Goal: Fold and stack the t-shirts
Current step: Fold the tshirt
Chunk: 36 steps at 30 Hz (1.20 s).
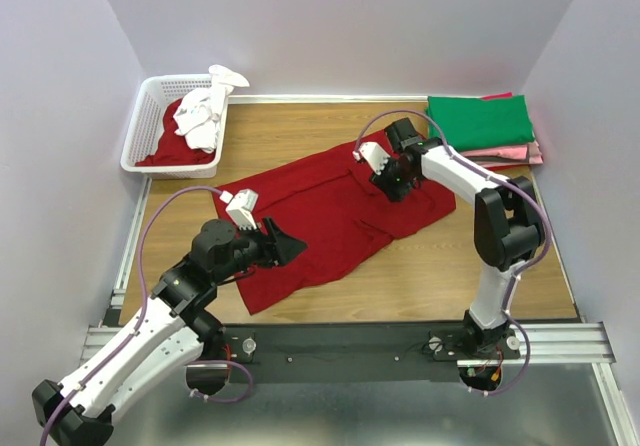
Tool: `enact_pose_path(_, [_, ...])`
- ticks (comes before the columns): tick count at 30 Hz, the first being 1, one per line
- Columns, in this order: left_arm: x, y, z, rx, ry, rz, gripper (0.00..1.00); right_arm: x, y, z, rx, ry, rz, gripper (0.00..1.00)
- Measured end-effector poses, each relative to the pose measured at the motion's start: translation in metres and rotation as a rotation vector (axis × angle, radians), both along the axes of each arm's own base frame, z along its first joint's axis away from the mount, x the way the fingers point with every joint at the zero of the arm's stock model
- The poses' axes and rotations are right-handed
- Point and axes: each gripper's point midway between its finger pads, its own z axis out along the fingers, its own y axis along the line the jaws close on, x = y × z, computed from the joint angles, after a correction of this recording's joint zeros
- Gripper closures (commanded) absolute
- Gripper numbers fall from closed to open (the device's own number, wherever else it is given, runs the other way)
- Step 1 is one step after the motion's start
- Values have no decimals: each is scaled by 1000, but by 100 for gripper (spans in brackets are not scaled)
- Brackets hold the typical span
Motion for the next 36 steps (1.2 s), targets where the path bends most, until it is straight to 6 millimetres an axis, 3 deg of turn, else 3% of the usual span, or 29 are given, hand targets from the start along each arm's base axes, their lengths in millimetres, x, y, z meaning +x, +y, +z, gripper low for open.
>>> enact_pose_path(4, [-1, 1, 3, -6, -9, 2, 32, 28, -10, 6, -38, -99, -165, 44])
enact_pose_path(7, [-1, 2, 5, -13, -18, 3, 32, 30, -7, 25, 13, -159, -184, 46])
enact_pose_path(11, [-1, 2, 6, -16, -21, 2, 32, -10, -1, 44, 102, -151, -58, 51])
enact_pose_path(13, [-2, 1, 6, -15, -20, 2, 32, -45, -4, 47, 131, -107, 15, 56])
enact_pose_path(16, [-1, 1, 3, -11, -14, 1, 32, -66, -6, 34, 133, -48, 40, 56])
enact_pose_path(20, [0, 0, 0, -3, -3, 1, 32, -101, -23, -12, 63, 100, 15, 50])
enact_pose_path(23, [0, 0, -4, -1, 1, 1, 32, -116, -35, -28, 14, 144, -13, 48])
enact_pose_path(29, [-1, 0, -15, 3, 21, -1, 32, -112, -41, -39, -24, 142, -41, 49])
enact_pose_path(36, [-2, -1, -14, -3, 19, -4, 32, -100, -40, -44, -33, 118, -78, 49])
